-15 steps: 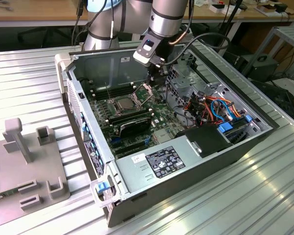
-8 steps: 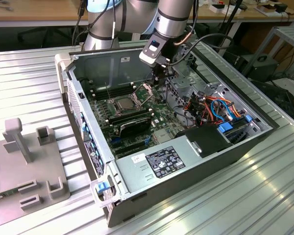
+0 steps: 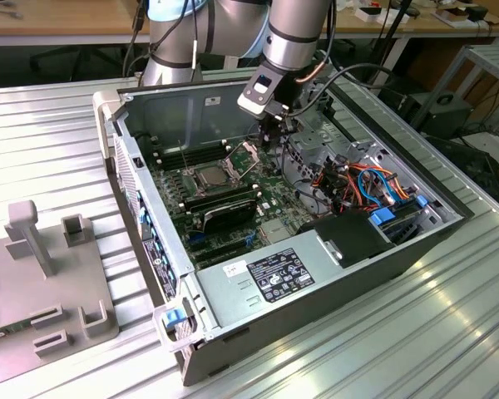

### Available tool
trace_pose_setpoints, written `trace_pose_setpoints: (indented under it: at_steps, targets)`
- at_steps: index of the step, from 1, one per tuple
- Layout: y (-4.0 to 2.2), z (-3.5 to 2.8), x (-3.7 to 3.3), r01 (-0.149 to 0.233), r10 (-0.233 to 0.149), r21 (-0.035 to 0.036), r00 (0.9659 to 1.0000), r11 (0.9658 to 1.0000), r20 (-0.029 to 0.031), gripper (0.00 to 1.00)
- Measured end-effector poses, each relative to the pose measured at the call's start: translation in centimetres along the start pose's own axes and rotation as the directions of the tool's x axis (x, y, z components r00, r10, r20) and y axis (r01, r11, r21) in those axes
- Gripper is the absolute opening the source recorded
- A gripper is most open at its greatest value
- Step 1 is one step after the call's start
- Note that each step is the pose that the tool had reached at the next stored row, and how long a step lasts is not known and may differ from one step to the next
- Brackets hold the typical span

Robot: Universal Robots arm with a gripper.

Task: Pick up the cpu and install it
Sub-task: 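Close the cpu cover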

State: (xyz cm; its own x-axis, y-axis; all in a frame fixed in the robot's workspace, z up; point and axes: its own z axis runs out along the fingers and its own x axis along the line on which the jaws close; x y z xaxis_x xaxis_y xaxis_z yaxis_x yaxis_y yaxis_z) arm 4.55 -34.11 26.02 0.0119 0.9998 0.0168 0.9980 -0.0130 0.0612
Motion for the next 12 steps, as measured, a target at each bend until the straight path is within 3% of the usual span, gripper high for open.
trace_pose_setpoints:
  at_steps: [4,9,12]
  targets:
    - [0.07,0.44,-0.01,0.002,-0.002,0.0,1.0,1.0,0.0038,0.11]
    - [0.06,0.47,-0.01,0.003,-0.003,0.0,1.0,1.0,0.004,0.11]
    - [-0.47,0.49,-0.02,0.003,-0.003,-0.0017,1.0,1.0,0.004,0.11]
